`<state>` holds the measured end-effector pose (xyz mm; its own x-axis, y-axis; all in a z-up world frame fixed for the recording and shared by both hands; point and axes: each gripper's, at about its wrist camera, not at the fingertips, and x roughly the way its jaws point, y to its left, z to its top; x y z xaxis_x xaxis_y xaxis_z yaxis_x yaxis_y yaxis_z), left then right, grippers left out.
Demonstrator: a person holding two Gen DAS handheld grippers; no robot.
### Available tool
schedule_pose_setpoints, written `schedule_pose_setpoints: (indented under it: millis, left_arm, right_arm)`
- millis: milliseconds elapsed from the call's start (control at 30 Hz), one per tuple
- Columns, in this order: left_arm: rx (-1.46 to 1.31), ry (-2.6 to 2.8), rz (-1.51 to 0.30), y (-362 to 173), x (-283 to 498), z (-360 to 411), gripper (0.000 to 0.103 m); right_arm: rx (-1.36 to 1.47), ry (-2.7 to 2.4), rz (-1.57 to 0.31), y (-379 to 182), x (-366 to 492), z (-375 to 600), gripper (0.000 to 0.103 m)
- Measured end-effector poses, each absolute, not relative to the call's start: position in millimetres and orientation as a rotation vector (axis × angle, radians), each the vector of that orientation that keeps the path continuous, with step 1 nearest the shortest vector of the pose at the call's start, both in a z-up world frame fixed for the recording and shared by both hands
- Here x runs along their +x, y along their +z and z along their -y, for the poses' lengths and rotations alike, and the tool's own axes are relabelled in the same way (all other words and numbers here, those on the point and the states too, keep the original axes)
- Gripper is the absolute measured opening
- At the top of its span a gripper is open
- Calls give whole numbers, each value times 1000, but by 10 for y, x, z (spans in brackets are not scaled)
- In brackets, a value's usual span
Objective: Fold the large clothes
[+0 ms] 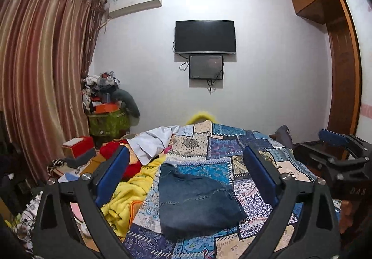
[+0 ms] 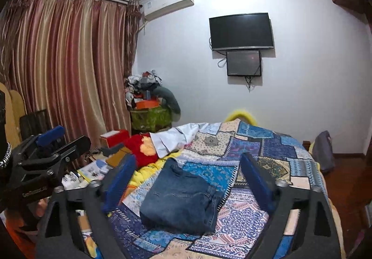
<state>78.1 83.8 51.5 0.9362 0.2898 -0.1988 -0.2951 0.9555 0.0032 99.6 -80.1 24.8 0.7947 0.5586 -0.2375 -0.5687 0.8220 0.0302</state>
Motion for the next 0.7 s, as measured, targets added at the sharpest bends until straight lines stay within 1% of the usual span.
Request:
schedule_pose_setpoints:
  millis: [33, 700]
  left_arm:
    - [-36, 298, -206, 498, 794, -853, 101]
    - [-59, 294, -230, 388, 840, -911, 102]
  right_arm:
    - [-46, 598, -239, 239, 995, 794, 103]
    - [-70, 581, -248, 218, 986, 749, 103]
